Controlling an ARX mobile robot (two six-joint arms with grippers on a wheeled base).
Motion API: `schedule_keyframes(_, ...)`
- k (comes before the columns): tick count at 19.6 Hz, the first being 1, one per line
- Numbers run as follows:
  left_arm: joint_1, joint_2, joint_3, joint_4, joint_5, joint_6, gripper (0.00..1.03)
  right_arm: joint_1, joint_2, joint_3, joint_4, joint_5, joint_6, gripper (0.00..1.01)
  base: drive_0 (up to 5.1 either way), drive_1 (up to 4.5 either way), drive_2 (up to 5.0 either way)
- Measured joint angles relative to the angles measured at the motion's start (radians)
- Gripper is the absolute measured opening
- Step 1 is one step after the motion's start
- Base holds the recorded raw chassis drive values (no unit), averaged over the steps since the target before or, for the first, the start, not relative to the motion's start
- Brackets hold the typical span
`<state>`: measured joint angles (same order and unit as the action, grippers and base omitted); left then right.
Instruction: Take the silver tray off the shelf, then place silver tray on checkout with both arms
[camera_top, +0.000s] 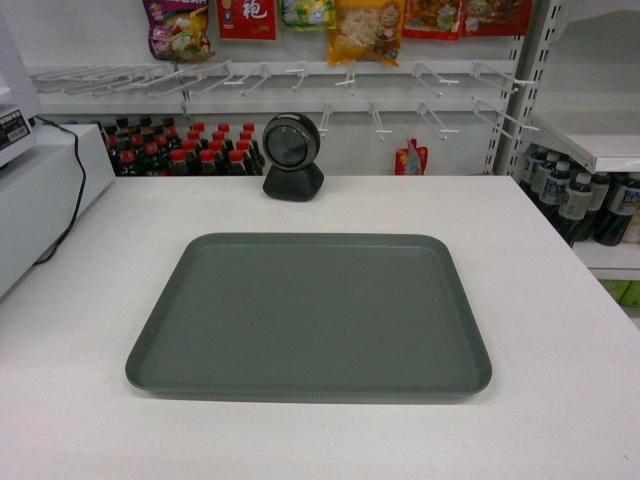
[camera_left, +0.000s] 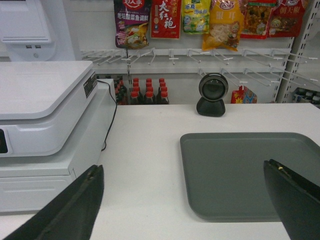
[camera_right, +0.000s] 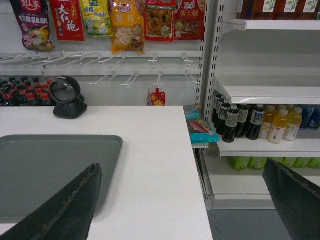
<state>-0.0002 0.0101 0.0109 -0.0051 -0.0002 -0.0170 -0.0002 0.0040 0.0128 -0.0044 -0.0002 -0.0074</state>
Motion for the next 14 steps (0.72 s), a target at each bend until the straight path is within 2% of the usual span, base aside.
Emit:
schedule_keyframes(1,0.000,0.000,0.000,0.000,0.000,0.001,0.99,0.000,0.000,0.000,0.000,0.000,0.000,1.00,0.0,0.00,0.0)
schedule_keyframes(2,0.000,0.000,0.000,0.000,0.000,0.000,0.98,0.000,0.000,0.000,0.000,0.000,0.000,0.97,0.0,0.00,0.0)
schedule_keyframes(14,0.000,0.000,0.000,0.000,0.000,0.000,0.98,0.000,0.000,0.000,0.000,0.000,0.000,0.98,0.0,0.00,0.0)
